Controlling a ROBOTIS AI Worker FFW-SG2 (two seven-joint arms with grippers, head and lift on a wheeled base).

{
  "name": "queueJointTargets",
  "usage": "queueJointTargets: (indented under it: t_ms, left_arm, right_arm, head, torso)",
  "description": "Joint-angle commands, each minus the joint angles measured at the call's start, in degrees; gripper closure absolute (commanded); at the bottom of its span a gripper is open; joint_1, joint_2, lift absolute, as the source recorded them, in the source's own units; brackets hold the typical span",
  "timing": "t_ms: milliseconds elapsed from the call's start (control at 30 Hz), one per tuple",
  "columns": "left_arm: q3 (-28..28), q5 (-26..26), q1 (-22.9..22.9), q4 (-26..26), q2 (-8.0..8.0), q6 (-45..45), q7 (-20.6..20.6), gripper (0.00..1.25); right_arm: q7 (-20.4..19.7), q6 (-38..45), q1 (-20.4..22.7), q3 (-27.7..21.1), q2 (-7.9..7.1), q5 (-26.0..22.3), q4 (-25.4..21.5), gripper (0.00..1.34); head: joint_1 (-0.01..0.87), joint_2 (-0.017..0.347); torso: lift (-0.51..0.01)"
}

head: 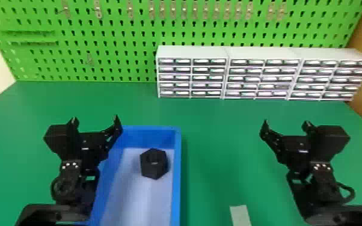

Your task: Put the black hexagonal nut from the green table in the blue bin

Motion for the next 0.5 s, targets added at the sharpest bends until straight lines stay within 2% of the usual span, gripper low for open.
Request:
queueJointTargets:
  t_ms: [0,467]
  left_arm:
    - [-0.14,0.00,0.13,0.00,0.00,0.00,-0.05,0.14]
    - [-0.05,0.00,0.57,0.00,0.00,0.00,0.04,0.14]
  right_arm:
    - [0.02,0.05,0.09,-0.05,0.01,0.11,-0.07,0.15]
    - [0.02,0.76,0.09,0.31,-0.17,0.20,-0.16,0.15]
  head:
    - [0.657,0.057]
    - [0.657,0.057]
  torso:
    - [-0.095]
    - [-0.095]
